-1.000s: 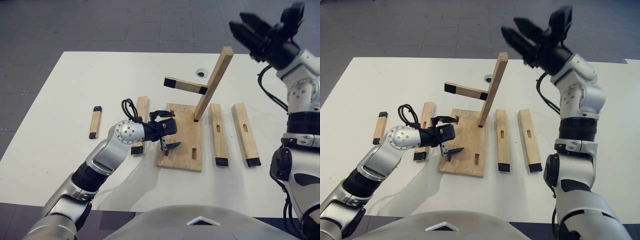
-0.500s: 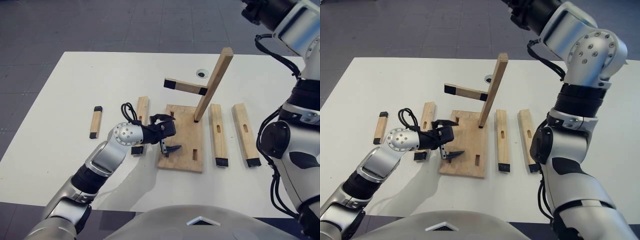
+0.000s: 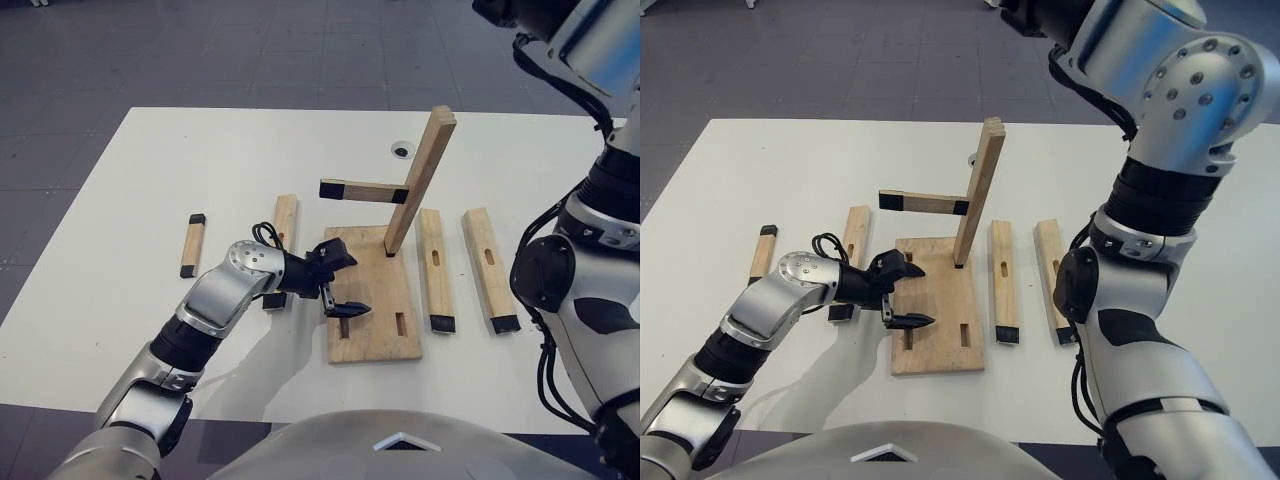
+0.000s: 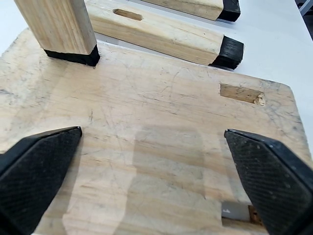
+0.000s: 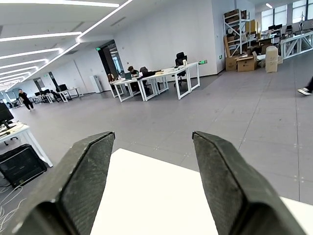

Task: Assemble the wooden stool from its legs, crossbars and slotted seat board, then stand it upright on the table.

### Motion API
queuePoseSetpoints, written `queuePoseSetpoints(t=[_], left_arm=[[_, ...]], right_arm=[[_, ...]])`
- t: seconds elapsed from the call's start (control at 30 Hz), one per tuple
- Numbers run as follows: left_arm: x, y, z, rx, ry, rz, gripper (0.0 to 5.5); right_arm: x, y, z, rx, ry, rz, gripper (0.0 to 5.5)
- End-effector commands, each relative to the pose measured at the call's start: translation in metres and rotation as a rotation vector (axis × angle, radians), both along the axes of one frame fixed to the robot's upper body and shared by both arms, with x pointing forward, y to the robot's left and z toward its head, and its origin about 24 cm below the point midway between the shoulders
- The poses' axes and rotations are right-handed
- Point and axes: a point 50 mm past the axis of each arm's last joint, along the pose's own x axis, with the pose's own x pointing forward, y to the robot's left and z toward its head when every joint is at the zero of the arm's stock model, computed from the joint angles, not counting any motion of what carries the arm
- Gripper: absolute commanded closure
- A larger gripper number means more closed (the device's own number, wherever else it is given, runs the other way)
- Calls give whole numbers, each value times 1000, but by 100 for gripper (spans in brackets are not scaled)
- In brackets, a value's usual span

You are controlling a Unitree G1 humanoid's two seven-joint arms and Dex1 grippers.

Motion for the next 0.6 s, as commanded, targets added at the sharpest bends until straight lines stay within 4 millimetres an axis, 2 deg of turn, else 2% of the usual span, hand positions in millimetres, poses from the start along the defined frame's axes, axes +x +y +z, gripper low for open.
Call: queuePoseSetpoints(t=[0.03, 0.17, 0.23, 0.27, 0.3, 0.33, 0.37, 0.4, 0.43, 0.47, 0.5, 0.53, 0.6], left_arm=[[-12, 28, -32, 167, 125, 106, 0], [-14, 27, -32, 160, 126, 115, 0], [-13, 26, -31, 159, 123, 115, 0], [-13, 26, -31, 158, 120, 118, 0], [-12, 25, -30, 156, 117, 120, 0], [-12, 25, -30, 155, 116, 122, 0], [-13, 25, -30, 152, 115, 125, 0], [-13, 24, -30, 148, 116, 129, 0], [-12, 23, -29, 143, 115, 130, 0], [-12, 20, -29, 137, 113, 129, 0], [-10, 19, -27, 130, 112, 129, 0], [-10, 18, -26, 124, 112, 133, 0], [-12, 19, -26, 121, 113, 146, 0]], right_arm=[[1, -3, 15, 53, -74, -44, 257], [-14, -16, 109, 150, -456, -147, 257], [-25, -15, 132, 174, -577, -160, 257], [-23, -9, 126, 169, -553, -147, 257], [-16, -3, 110, 151, -489, -133, 257], [-6, 6, 82, 120, -374, -115, 257], [8, 18, 23, 52, -169, -87, 257], [14, 25, -52, 3, 109, -52, 257], [6, 26, -136, -68, 395, -37, 257], [-14, 21, -199, -108, 629, -44, 257], [-35, 15, -232, -140, 746, -56, 257], [-47, 14, -242, -142, 788, -53, 257], [-52, 21, -226, -111, 734, -25, 257]])
